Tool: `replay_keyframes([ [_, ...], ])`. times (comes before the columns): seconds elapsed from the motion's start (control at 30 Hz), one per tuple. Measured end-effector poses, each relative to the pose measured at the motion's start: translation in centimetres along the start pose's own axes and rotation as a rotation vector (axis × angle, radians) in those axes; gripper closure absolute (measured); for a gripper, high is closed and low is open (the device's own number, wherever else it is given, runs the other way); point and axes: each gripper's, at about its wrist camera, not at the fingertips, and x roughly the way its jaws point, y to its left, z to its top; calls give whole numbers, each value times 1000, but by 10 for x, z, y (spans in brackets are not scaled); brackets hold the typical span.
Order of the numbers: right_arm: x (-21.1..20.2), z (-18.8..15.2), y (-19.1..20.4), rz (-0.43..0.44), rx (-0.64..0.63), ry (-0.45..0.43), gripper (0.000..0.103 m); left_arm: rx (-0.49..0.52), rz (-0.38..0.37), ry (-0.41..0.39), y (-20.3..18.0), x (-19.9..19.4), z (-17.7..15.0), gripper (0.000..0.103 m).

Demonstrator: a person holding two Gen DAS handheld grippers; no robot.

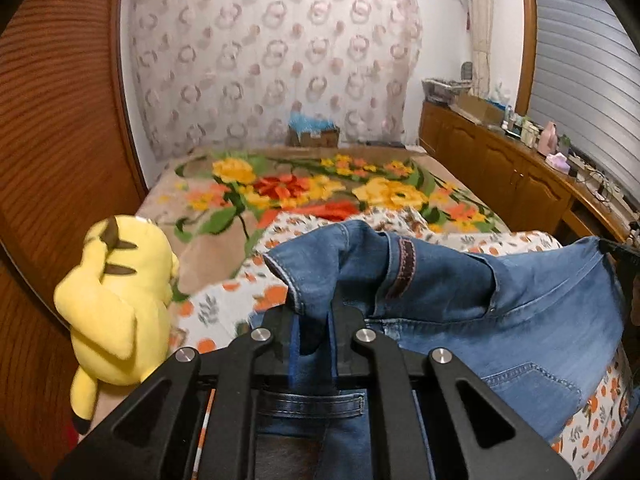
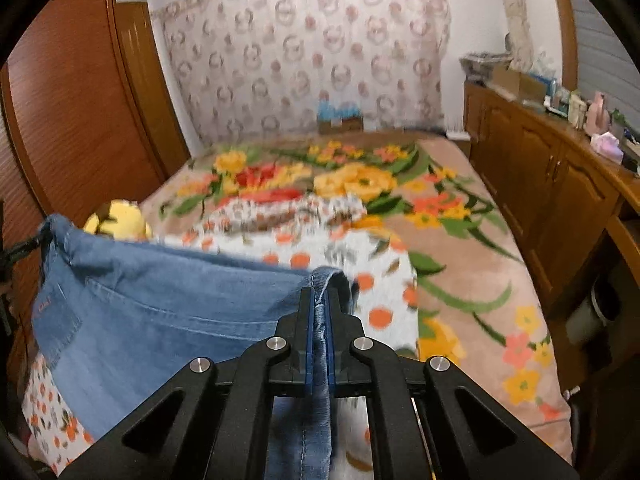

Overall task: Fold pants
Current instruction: 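Lower the folded legs onto the jeans and open both grippers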

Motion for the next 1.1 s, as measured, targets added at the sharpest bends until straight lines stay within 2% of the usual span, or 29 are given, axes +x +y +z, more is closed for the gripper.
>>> replay_keyframes([
  [0.1,-3,7,-2,-13,11,-53,99,-18,13,-4,8,6,7,91],
  [0.2,7,11,-1,-24,10,-61,99,-31,21,16,13,21,9,91],
  [0.4,51,8,13,-93,-29,3,99,-41,37,77,13,56,4,91],
  [0.6,70,12,22,-91,-30,47,98,-52,40,122,13,62,-6,88],
  [0.67,66,17,23,-98,-27,45,93,-44,62,134,12,60,-10,82],
  [0.73,63,32,19,-110,-24,35,89,-32,89,141,12,55,-13,72],
  [0.77,57,33,19,-111,-24,29,84,-32,86,145,12,53,-15,67],
  [0.8,51,32,19,-113,-23,24,80,-36,77,146,12,49,-17,53],
  [0.83,48,31,18,-110,-22,21,78,-38,72,140,11,46,-18,45],
  [0.93,32,23,19,-103,-30,13,70,-31,79,127,8,35,-20,29],
  [1.0,24,16,18,-93,-30,17,61,-26,67,118,3,26,-22,27],
  [1.1,12,6,17,-90,-33,31,57,-9,52,119,-7,17,-26,27],
])
